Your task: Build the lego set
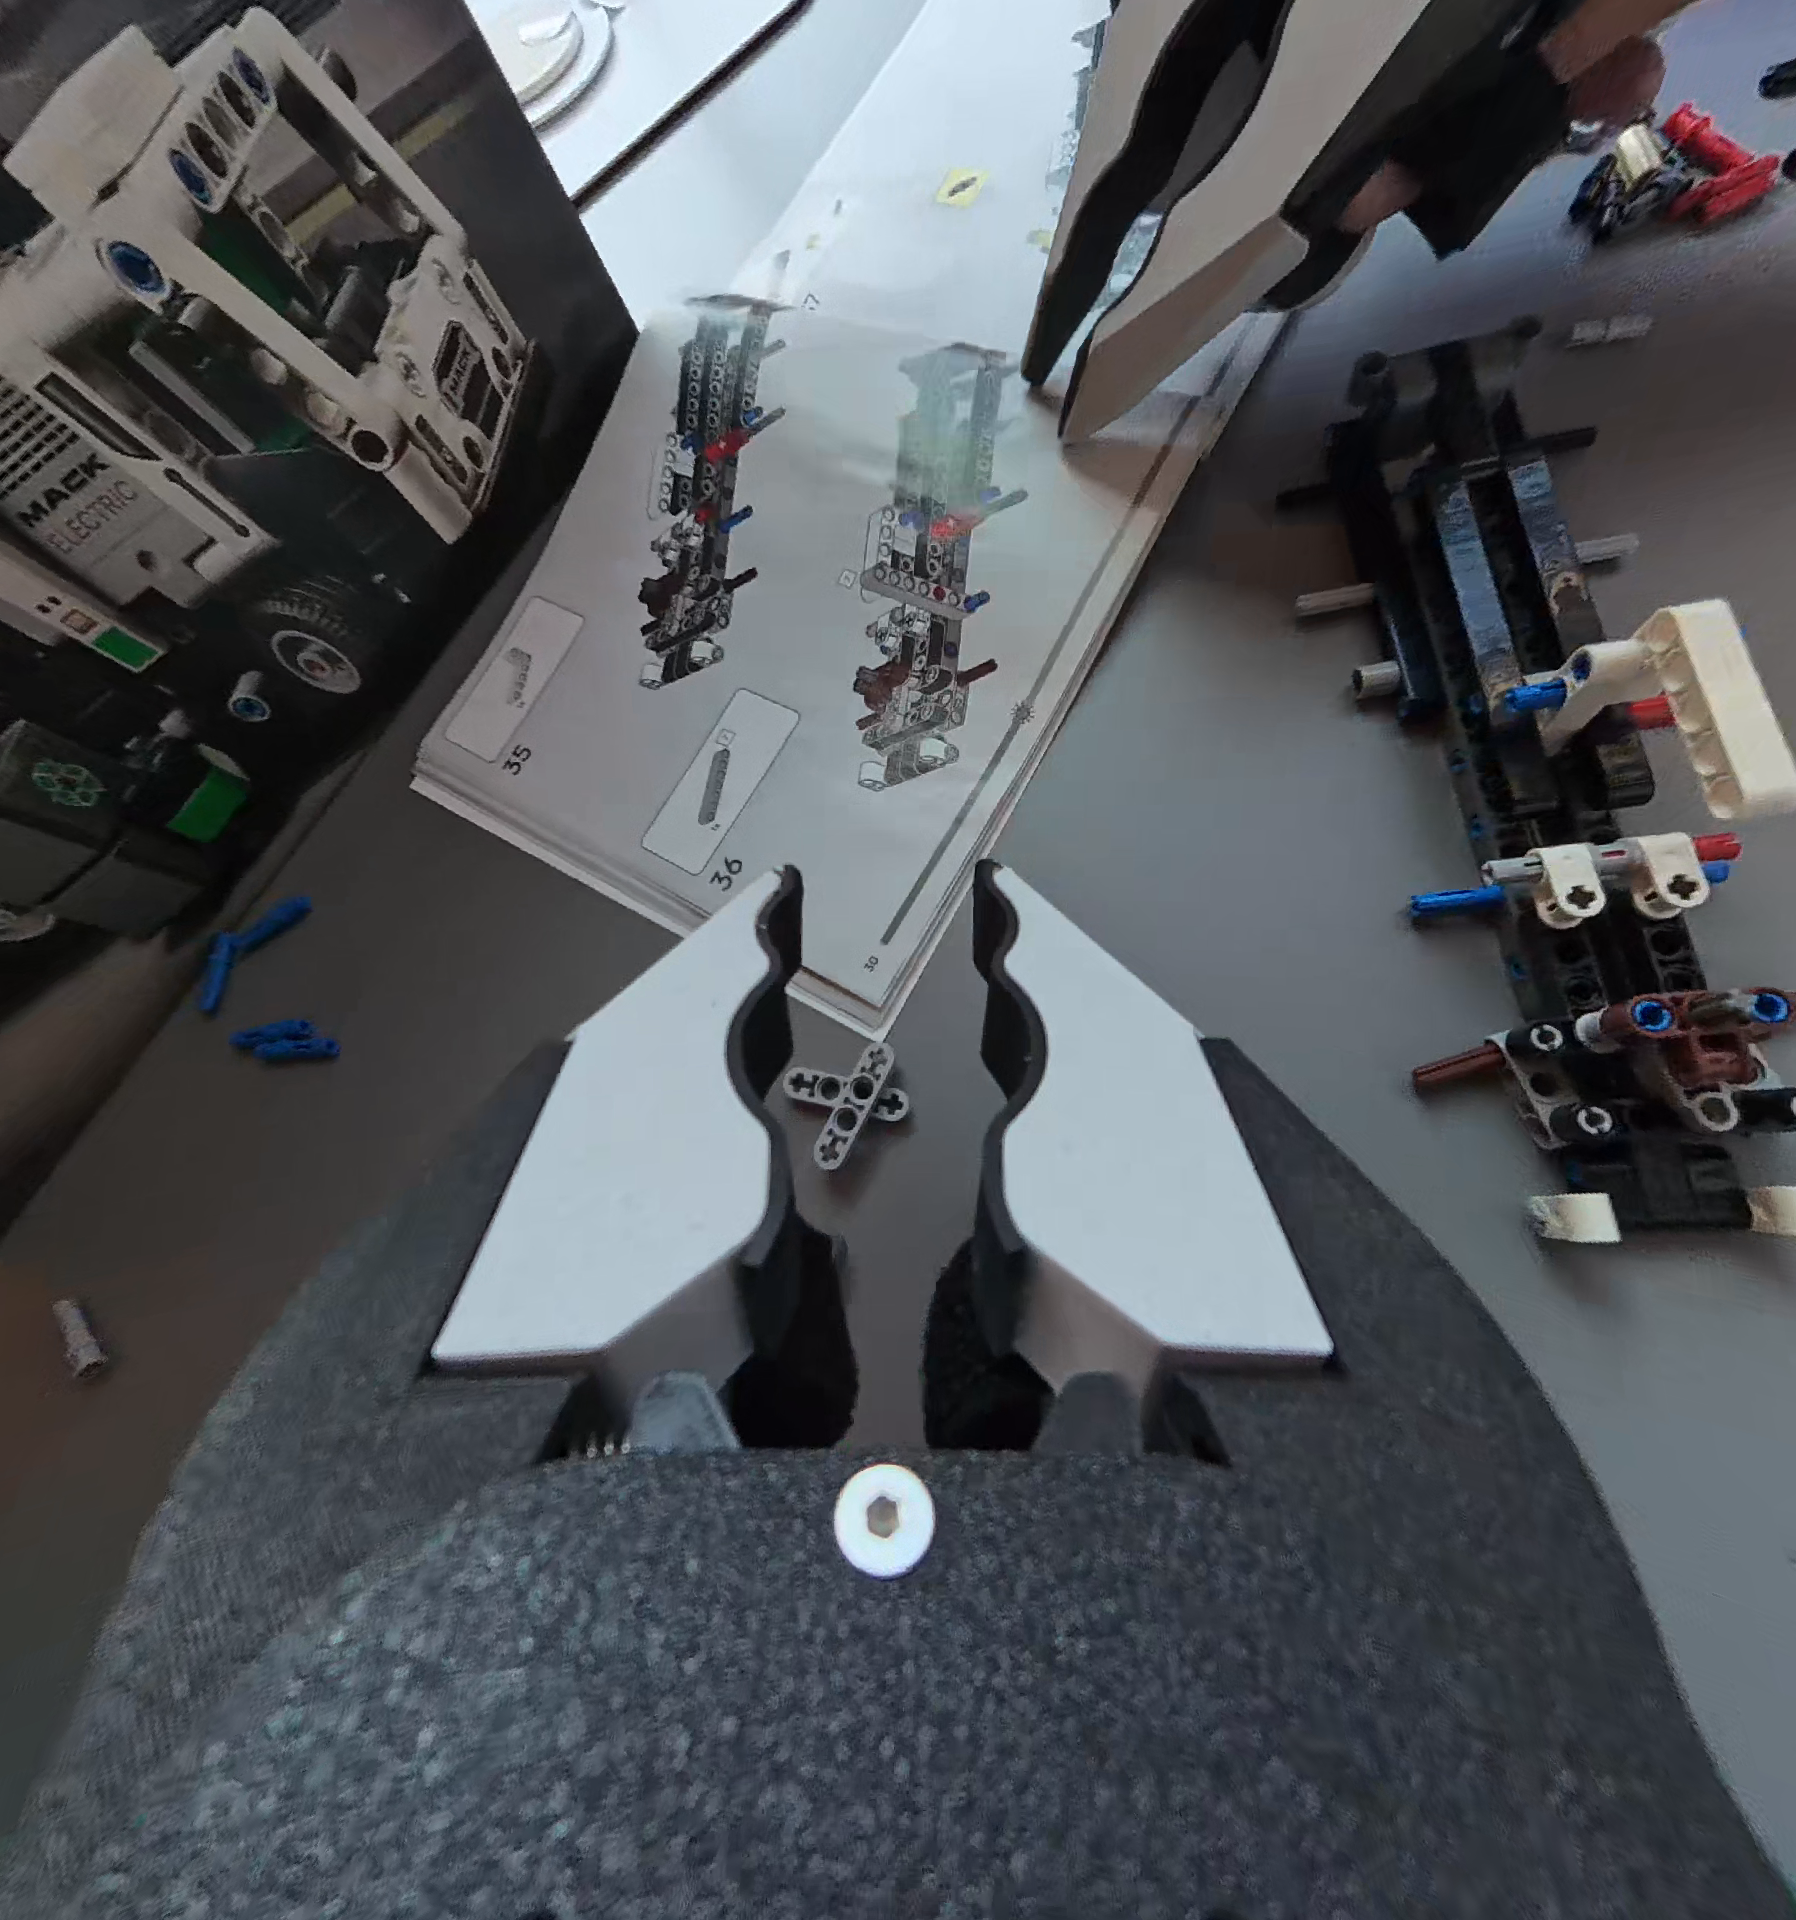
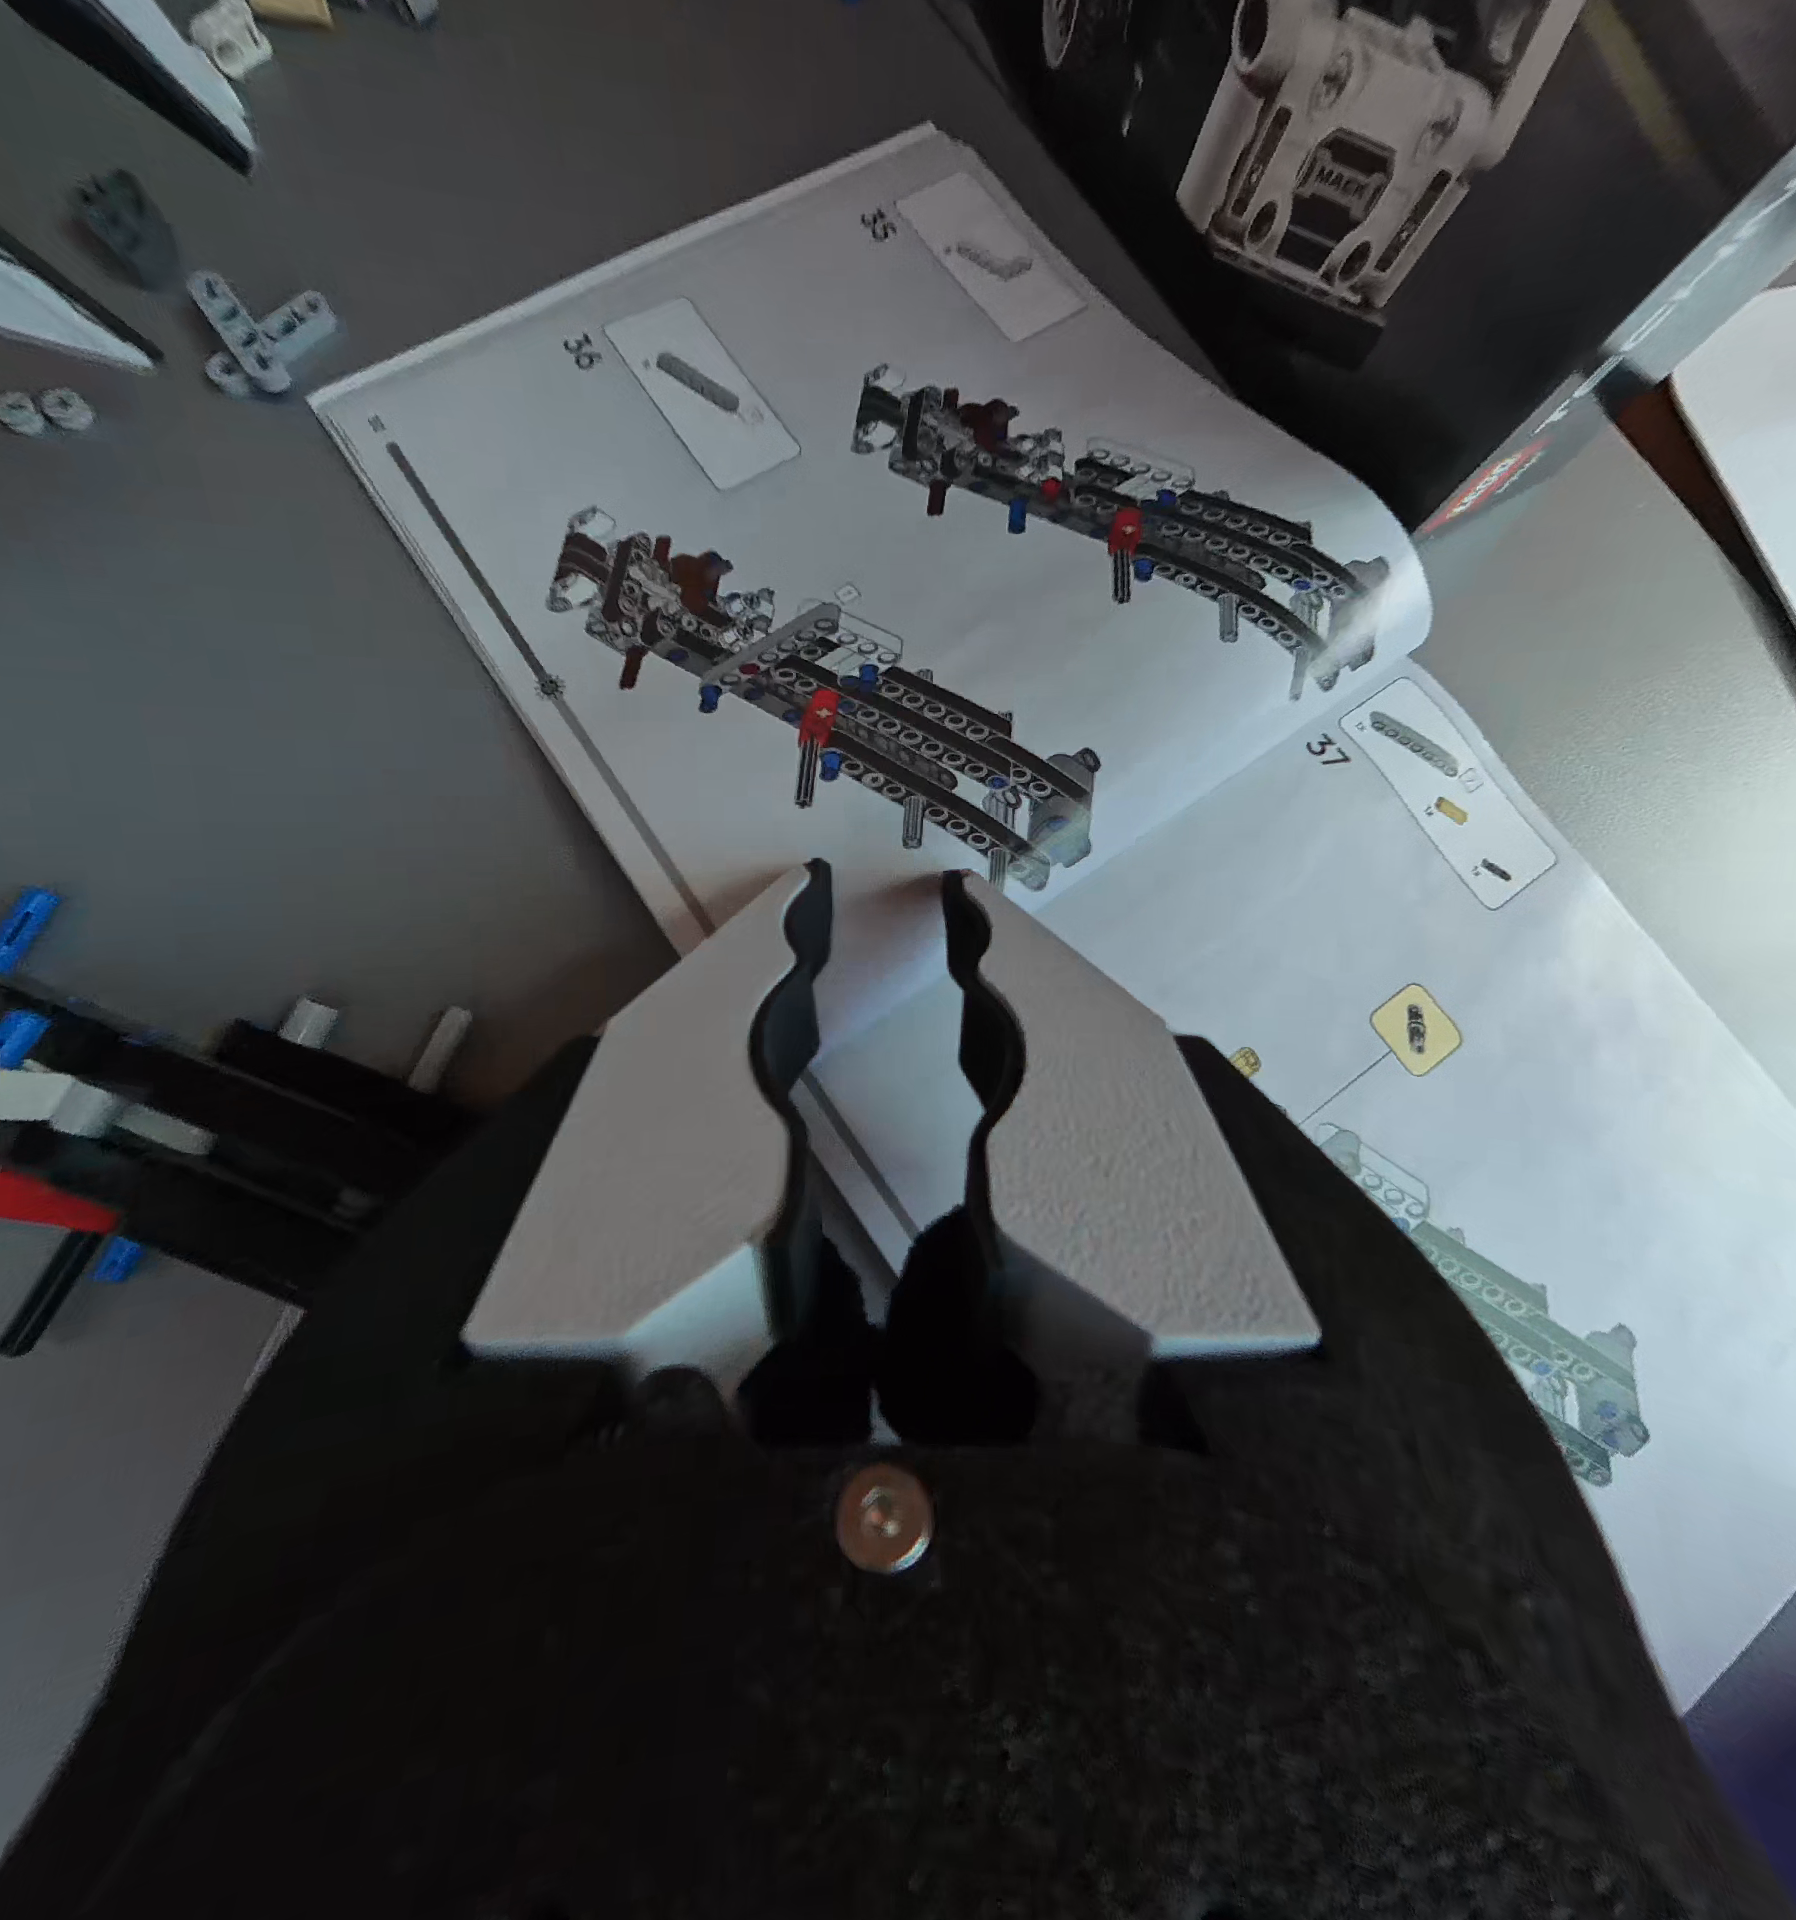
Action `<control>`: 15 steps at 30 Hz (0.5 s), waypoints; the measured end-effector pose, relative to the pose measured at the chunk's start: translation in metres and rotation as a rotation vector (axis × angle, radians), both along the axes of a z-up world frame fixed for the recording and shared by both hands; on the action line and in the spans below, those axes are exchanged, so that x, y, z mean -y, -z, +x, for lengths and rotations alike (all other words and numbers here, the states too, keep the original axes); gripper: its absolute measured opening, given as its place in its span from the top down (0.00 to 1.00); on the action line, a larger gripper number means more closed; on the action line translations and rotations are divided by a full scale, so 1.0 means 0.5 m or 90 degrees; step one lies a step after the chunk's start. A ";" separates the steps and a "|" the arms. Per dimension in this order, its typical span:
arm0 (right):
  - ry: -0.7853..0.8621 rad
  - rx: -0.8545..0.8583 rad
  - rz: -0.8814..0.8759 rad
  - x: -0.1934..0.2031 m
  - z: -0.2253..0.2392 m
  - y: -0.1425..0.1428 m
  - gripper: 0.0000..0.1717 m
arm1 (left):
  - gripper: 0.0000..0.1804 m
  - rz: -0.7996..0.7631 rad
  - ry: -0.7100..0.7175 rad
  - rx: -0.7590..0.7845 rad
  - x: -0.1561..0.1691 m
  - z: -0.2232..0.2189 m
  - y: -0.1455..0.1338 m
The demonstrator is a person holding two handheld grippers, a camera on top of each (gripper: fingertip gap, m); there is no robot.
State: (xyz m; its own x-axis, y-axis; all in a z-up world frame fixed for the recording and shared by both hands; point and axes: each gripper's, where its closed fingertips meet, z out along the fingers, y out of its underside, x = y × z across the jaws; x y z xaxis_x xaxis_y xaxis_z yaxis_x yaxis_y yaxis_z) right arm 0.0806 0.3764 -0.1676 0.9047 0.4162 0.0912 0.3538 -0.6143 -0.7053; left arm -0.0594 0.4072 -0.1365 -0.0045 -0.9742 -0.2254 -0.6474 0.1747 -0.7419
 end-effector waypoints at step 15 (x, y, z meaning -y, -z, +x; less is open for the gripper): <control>0.051 0.049 -0.049 -0.007 -0.006 0.032 0.96 | 0.83 -0.171 -0.055 0.065 -0.054 -0.073 0.004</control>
